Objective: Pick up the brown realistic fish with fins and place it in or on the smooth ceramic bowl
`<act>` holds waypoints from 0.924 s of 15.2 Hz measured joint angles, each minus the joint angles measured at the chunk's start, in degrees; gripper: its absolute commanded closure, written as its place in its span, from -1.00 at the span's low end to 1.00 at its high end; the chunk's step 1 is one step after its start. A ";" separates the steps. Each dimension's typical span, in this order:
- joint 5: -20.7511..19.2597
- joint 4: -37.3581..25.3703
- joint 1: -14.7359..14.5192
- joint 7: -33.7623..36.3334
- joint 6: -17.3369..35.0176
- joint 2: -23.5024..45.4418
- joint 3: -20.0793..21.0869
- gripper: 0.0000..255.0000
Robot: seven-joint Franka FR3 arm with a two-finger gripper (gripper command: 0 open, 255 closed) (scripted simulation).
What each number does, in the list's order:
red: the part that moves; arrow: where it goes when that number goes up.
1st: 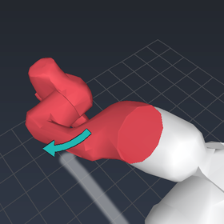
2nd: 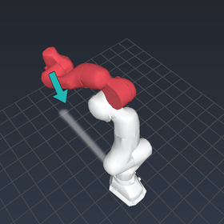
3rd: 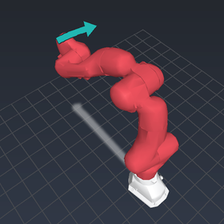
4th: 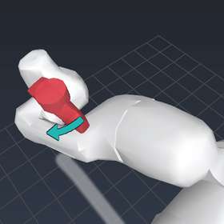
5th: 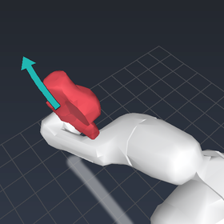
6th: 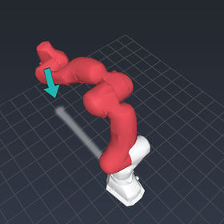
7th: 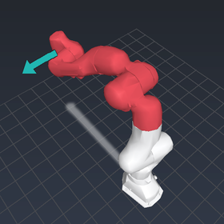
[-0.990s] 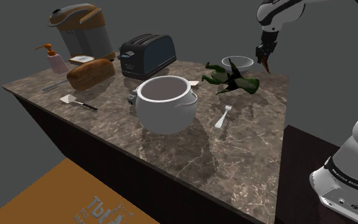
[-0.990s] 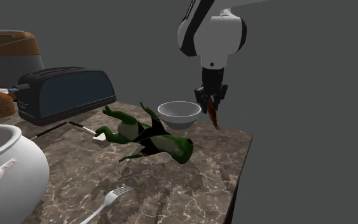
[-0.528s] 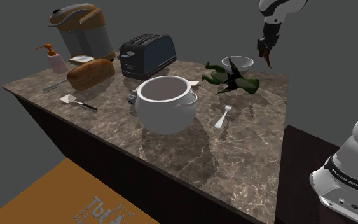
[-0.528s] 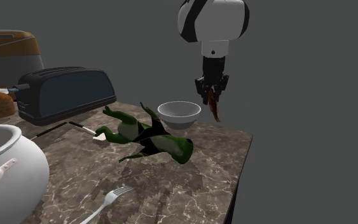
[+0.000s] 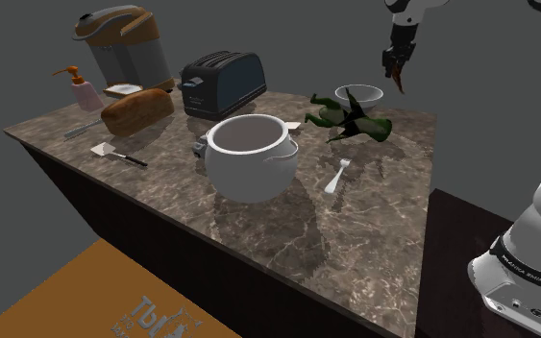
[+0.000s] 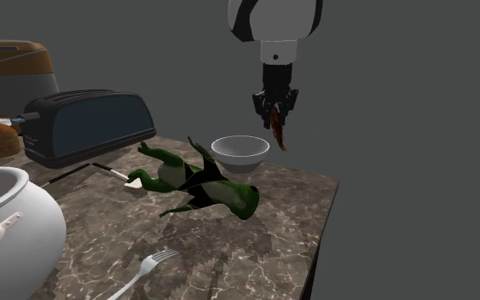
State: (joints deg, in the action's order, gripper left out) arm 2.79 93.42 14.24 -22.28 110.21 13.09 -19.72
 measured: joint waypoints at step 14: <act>4.73 -33.53 0.10 6.05 -10.52 23.67 3.49 1.00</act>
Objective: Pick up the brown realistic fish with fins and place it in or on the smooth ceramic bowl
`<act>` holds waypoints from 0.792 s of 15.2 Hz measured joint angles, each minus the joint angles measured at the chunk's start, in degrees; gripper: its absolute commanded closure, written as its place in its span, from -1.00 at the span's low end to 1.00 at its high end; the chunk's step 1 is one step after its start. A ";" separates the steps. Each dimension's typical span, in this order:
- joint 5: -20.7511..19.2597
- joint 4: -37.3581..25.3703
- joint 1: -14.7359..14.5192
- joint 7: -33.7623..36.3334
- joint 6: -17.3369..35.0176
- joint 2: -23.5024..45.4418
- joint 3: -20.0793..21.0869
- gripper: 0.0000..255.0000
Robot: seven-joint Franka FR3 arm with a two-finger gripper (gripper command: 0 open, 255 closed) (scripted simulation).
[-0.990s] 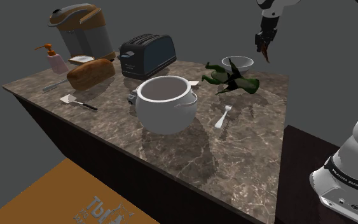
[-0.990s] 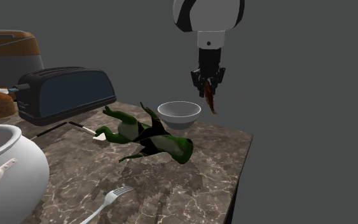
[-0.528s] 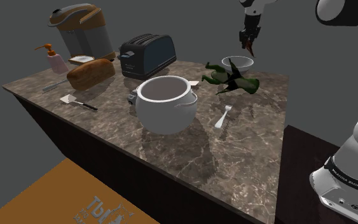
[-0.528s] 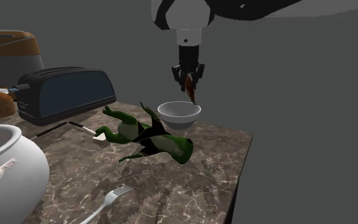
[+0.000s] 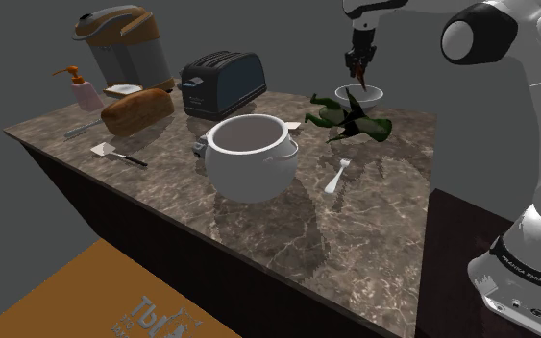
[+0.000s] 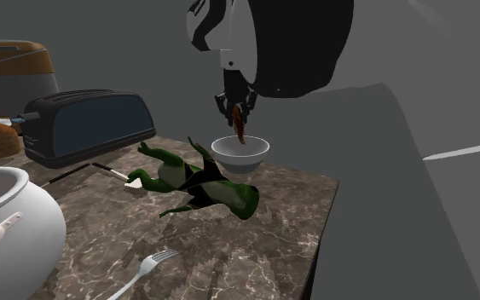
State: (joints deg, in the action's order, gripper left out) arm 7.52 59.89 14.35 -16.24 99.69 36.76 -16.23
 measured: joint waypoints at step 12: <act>0.02 9.20 -1.02 -0.10 8.59 -0.54 0.10 1.00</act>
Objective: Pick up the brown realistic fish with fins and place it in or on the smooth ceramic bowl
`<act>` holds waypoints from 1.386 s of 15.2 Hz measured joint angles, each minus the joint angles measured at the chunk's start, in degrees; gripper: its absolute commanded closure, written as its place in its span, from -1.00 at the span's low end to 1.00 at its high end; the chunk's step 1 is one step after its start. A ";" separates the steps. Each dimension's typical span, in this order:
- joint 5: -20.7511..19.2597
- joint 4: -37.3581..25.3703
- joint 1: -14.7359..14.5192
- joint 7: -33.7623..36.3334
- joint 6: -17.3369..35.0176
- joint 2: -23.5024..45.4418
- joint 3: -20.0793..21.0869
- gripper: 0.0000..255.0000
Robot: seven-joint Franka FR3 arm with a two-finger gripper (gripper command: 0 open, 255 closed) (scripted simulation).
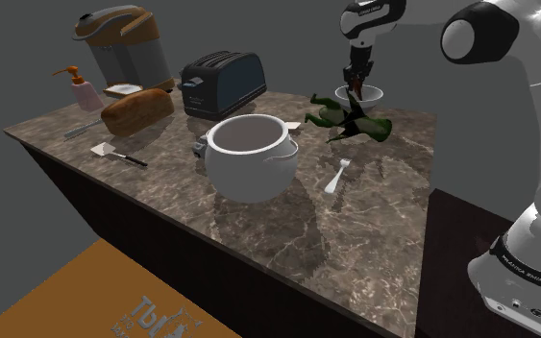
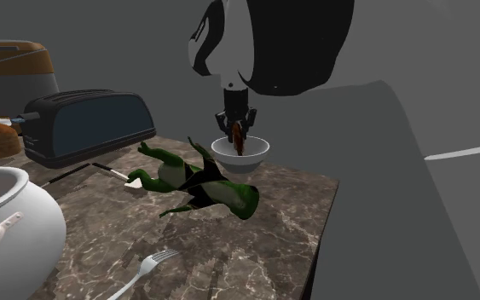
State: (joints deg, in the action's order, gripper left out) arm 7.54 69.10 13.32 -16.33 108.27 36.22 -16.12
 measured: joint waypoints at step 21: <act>-0.25 -6.10 0.34 0.33 -6.68 -0.69 -0.16 -1.00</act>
State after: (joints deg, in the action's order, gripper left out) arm 7.28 63.00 13.67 -16.01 101.60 35.53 -16.28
